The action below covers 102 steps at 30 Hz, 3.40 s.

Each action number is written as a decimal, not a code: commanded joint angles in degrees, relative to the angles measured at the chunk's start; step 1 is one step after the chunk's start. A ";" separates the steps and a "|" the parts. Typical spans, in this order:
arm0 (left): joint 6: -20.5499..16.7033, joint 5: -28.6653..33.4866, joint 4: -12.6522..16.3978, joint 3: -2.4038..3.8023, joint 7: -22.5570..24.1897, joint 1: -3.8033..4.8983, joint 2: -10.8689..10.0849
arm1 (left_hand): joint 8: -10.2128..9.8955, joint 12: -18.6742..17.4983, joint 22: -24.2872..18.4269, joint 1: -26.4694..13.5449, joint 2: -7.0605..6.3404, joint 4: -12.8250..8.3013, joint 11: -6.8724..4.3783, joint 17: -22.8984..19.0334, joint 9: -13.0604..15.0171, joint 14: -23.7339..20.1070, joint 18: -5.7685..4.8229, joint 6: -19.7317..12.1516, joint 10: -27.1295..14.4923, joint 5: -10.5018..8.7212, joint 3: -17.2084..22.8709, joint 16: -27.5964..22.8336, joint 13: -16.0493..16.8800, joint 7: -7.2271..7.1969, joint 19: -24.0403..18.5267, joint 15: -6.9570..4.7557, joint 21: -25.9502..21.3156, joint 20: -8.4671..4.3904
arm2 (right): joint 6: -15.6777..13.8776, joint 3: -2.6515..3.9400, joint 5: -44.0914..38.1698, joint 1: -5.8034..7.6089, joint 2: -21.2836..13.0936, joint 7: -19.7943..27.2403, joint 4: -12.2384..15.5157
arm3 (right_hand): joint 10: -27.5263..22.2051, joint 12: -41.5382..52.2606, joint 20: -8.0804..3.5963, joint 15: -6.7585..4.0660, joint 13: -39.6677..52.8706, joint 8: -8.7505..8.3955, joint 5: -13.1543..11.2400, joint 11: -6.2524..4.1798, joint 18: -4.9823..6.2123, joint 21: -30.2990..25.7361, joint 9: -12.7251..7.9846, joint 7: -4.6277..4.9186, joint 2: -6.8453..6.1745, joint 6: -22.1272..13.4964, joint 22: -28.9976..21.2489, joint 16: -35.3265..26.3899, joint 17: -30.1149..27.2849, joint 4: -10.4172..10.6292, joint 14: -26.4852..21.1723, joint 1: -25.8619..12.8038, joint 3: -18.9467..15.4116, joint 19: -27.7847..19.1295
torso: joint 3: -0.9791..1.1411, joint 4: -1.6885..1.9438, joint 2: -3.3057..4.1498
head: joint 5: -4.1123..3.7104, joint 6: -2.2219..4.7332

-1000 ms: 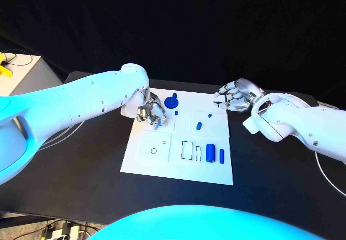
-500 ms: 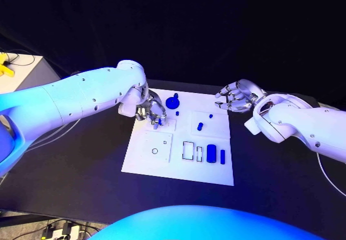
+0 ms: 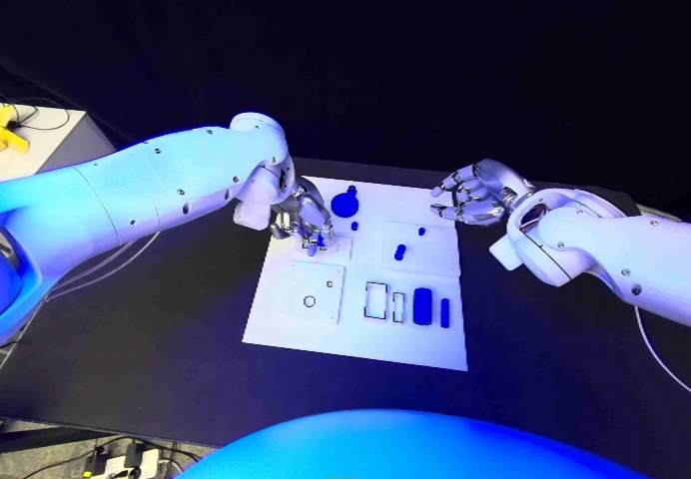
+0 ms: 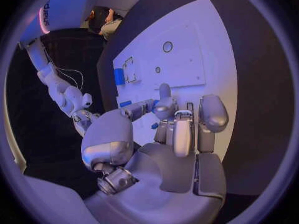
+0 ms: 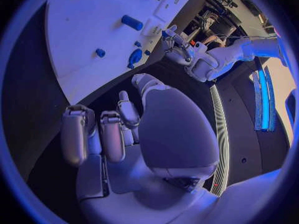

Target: Assemble the parts on the task board

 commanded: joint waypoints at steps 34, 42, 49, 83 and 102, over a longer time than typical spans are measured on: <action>5.34 9.70 1.43 -0.54 1.06 -0.45 -4.50 | 0.42 -1.39 -0.75 3.95 1.82 -2.93 0.15 13.18 -0.39 5.28 0.32 -0.60 -1.18 0.21 5.06 -0.66 -1.22 0.38 -0.91 0.07 -0.92 0.21 | -1.35 -0.56 -17.03 -0.78 1.17 7.16 4.94 | 0.04 0.64 0.46 0.52 -0.20 0.28 -4.61 0.12 0.37 -0.51 -0.11 0.09 -1.11 0.49 7.71 -0.36 10.16 -3.05 4.51 1.86 5.26 1.80 | -0.08 0.32 -0.35 | -0.23 0.01; 9.48 6.00 -3.55 -0.74 -0.02 0.27 -0.36 | 0.44 -1.32 -0.52 3.99 1.84 -2.97 0.14 13.26 -0.39 5.30 0.27 -0.58 -1.13 0.22 5.09 -0.62 -1.13 0.37 -0.78 0.06 -0.80 0.20 | -1.72 -0.56 -16.61 -0.79 1.14 6.55 4.20 | 0.05 0.64 0.46 0.52 -0.20 0.28 -4.51 0.12 0.37 -0.50 -0.12 0.10 -1.14 0.49 7.72 -0.35 10.17 -3.05 4.51 1.80 5.31 1.80 | -0.07 0.24 -0.25 | 0.05 0.01; 13.11 5.07 -7.75 -1.29 -0.70 1.38 3.22 | 0.46 -1.29 -0.19 4.03 1.87 -2.99 0.13 13.47 -0.39 5.37 0.20 -0.54 -1.09 0.22 5.11 -0.50 -1.08 0.36 -0.59 0.06 -0.63 0.20 | -1.83 -0.55 -16.22 -0.78 1.12 6.24 3.75 | 0.05 0.65 0.45 0.52 -0.21 0.27 -4.38 0.12 0.36 -0.47 -0.13 0.10 -1.19 0.49 7.74 -0.36 10.16 -3.06 4.51 1.73 5.36 1.81 | 0.04 0.21 -0.21 | 0.24 0.01; 23.04 7.79 -20.17 -6.11 -2.42 3.08 12.29 | 0.88 -0.70 1.67 4.11 1.43 -3.48 0.06 14.50 -0.27 5.68 -0.17 -0.06 -0.45 0.21 4.20 0.08 -0.31 0.26 0.49 0.01 0.37 0.15 | -1.75 -0.54 -15.00 -0.72 1.67 5.64 3.13 | -0.02 0.55 0.45 0.52 -0.37 0.20 -3.73 0.11 0.39 -0.59 -0.18 0.10 -1.40 0.45 7.68 -0.40 10.10 -3.07 4.49 1.37 5.59 1.77 | -0.24 0.33 -0.24 | 0.53 0.01; 23.13 7.21 -20.40 -6.73 -2.55 2.93 12.23 | 0.90 -0.75 1.63 4.05 1.55 -3.32 0.07 14.45 -0.28 5.67 -0.17 -0.04 -0.43 0.21 3.83 0.05 -0.35 0.26 0.47 0.01 0.35 0.14 | -1.73 -0.54 -14.99 -0.73 1.67 5.62 3.16 | -0.05 0.52 0.45 0.52 -0.43 0.18 -3.53 0.12 0.41 -0.68 -0.19 0.11 -1.47 0.44 7.62 -0.44 10.03 -3.08 4.47 1.26 5.68 1.73 | -0.19 0.27 -0.26 | 0.76 0.01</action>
